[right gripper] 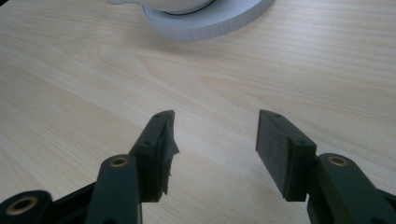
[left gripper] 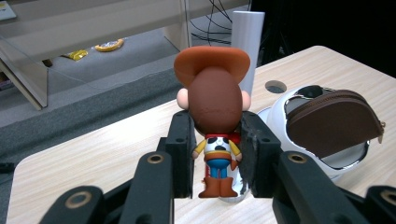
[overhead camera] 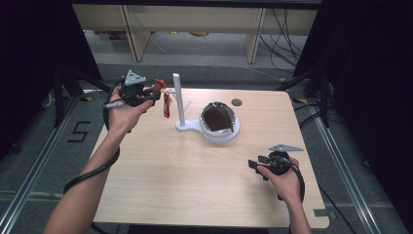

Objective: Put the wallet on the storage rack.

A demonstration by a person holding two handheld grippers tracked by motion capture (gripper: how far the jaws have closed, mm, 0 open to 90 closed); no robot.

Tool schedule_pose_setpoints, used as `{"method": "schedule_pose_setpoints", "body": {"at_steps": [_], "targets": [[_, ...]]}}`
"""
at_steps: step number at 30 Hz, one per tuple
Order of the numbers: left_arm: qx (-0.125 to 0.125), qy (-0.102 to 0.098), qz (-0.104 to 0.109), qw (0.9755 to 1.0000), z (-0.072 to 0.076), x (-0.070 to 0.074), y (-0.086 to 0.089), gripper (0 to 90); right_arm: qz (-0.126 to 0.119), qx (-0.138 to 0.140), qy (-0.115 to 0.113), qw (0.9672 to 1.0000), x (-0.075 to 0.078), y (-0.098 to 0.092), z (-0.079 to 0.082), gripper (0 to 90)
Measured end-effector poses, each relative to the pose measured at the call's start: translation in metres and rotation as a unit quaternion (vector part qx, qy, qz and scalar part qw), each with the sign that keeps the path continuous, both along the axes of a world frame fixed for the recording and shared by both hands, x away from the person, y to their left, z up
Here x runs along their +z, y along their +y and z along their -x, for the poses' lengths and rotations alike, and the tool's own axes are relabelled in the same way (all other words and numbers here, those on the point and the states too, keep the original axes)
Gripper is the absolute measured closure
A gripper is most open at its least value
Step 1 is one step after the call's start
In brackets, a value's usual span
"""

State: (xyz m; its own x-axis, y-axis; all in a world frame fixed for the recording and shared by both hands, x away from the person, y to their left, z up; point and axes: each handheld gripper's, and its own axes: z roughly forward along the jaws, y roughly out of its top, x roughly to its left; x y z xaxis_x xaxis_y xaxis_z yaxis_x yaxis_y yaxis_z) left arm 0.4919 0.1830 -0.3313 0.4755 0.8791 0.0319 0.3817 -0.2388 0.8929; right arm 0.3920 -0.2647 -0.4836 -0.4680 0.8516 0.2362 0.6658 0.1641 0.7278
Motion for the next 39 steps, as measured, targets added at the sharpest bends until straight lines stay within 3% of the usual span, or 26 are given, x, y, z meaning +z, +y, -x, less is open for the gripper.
{"method": "schedule_pose_setpoints", "body": {"at_steps": [15,21,23,27,39], "targets": [[0.017,0.021,-0.008,0.9996,-0.002,-0.017,0.011,67.6,-0.003,0.002,0.0,1.0,0.0,0.0,0.0,47.7],[0.02,0.024,0.001,0.9995,-0.001,-0.023,0.013,67.6,-0.003,0.001,-0.001,1.0,0.001,0.0,0.001,47.7],[0.017,0.029,-0.01,0.9994,-0.001,-0.024,0.015,67.6,-0.003,0.001,-0.001,1.0,0.001,0.0,0.0,47.7],[0.022,0.031,-0.001,0.9993,-0.001,-0.029,0.014,67.6,-0.002,0.001,0.0,1.0,0.0,0.0,0.001,47.7],[0.016,0.046,-0.016,0.9987,-0.001,-0.042,0.014,67.6,-0.003,-0.003,0.003,1.0,0.001,0.0,0.002,47.6]]}}
